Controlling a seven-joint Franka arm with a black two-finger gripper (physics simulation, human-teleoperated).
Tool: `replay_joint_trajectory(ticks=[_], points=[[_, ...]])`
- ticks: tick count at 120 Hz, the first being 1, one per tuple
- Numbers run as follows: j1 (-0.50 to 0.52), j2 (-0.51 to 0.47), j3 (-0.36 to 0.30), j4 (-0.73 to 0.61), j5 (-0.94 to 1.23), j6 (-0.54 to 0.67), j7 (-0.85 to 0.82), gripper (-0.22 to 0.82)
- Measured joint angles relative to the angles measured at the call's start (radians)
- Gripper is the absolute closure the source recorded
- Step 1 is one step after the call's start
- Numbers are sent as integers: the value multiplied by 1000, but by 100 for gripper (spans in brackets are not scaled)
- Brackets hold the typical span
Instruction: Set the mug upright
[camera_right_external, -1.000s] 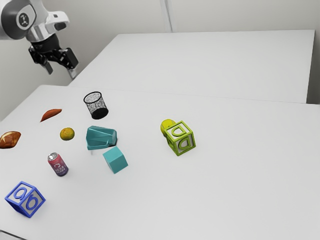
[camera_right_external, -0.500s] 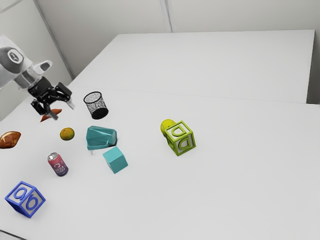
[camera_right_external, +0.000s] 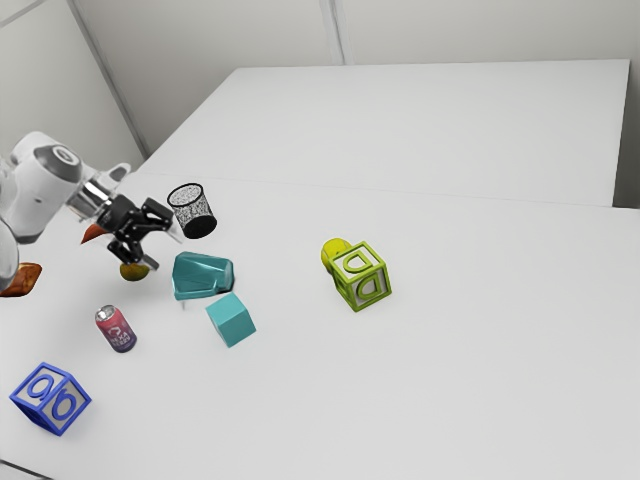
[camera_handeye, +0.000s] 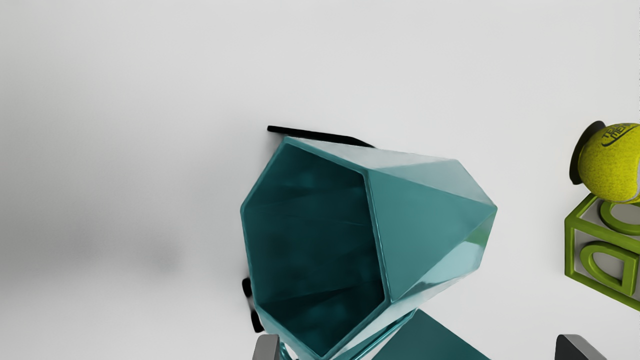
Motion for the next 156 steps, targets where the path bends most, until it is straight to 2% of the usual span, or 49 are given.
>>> replay_joint_trajectory(ticks=[59,64,80,92,117,156], points=[[-4,93,-12,8,-183,33,76,1],[-7,95,-12,9,-188,34,79,8],[-13,92,-18,14,-186,36,88,43],[-15,87,-26,17,-184,37,93,59],[-23,76,-53,20,-179,41,80,72],[-105,-27,-66,9,-8,71,0,76]])
